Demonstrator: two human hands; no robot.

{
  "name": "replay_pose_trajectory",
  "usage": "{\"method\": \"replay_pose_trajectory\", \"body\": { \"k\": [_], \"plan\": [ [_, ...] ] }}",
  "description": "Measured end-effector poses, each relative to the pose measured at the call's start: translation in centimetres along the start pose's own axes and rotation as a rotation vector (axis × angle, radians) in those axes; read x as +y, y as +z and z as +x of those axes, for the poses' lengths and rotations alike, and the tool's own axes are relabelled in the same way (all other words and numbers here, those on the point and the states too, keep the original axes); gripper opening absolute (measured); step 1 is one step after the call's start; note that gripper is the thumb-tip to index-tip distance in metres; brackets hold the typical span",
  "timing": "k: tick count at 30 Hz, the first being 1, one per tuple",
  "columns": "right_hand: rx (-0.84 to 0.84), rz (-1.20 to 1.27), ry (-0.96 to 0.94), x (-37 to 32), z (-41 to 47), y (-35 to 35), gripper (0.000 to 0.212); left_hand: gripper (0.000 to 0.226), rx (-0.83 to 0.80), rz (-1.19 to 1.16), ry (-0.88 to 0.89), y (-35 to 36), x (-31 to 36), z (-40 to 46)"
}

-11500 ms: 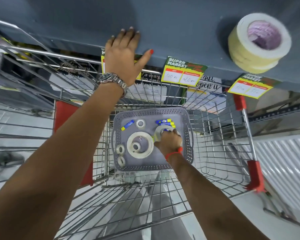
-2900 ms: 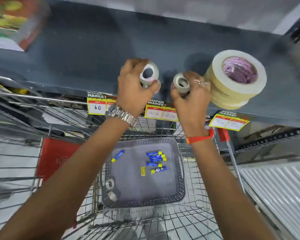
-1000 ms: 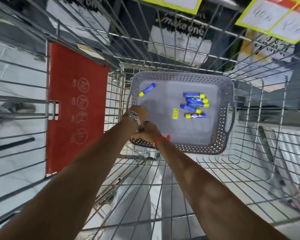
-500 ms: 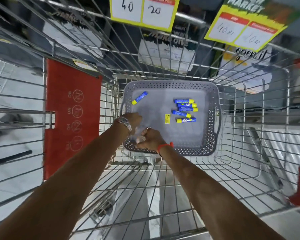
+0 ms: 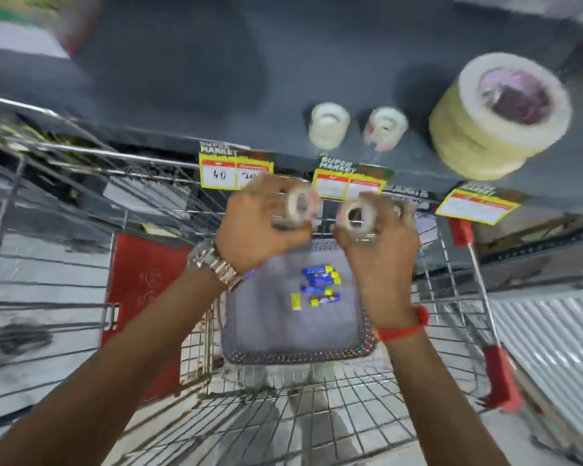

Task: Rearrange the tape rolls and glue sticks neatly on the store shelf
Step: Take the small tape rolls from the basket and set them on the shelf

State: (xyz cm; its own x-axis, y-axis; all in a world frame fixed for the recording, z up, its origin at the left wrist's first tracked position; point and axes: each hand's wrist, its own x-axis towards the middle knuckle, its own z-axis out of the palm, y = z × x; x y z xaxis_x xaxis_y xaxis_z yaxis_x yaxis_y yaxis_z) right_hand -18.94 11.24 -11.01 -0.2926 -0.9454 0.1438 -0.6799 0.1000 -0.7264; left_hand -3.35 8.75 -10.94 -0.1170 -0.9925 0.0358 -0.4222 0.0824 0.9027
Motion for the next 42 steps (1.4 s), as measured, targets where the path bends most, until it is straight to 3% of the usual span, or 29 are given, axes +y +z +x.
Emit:
{"method": "replay_pose_trajectory", "body": {
  "k": [3, 5, 12, 16, 20, 29, 32, 36, 39, 42],
  "plan": [
    [0.108, 0.034, -0.125, -2.0, 4.1, -2.2, 0.053, 0.053, 0.303, -0.036, 0.105, -0.3, 3.9, 3.3],
    [0.114, 0.008, -0.173, -2.4, 6.6, -2.8, 0.053, 0.054, 0.365, -0.011, 0.084, -0.4, 5.3, 5.5],
    [0.067, -0.193, -0.149, -2.3, 11.2, -2.5, 0.046, 0.044, 0.211, 0.397, -0.031, 0.7, 6.1, 10.3],
    [0.008, -0.23, -0.129, -1.9, 11.9, -1.8, 0.052, 0.046, 0.166, 0.399, -0.048, 1.2, 5.6, 11.0],
    [-0.012, -0.271, -0.136, -1.3, 12.0, -1.1, 0.048, 0.064, 0.097, 0.371, -0.068, 1.5, 5.4, 10.3],
    [-0.001, -0.317, -0.155, -1.0, 12.3, -0.6, 0.052, 0.072, 0.087, 0.371, -0.05, 1.4, 4.4, 10.1],
    [0.05, -0.238, -0.196, -0.8, 11.0, -0.8, 0.057, 0.076, 0.242, 0.368, 0.059, 1.6, 3.6, 8.8],
    [0.287, -0.016, -0.366, 2.0, 5.5, 0.3, 0.029, 0.05, 0.52, 0.278, 0.287, 3.2, -0.2, 2.7],
    [0.074, -0.053, -0.313, 7.1, 0.7, 3.4, 0.02, 0.041, 0.395, 0.416, 0.171, 6.0, -6.5, -2.5],
    [-0.306, -0.183, -0.094, 13.7, -2.4, 7.0, 0.022, 0.03, 0.071, 0.443, -0.098, 9.5, -12.8, -4.8]
  ]
}}
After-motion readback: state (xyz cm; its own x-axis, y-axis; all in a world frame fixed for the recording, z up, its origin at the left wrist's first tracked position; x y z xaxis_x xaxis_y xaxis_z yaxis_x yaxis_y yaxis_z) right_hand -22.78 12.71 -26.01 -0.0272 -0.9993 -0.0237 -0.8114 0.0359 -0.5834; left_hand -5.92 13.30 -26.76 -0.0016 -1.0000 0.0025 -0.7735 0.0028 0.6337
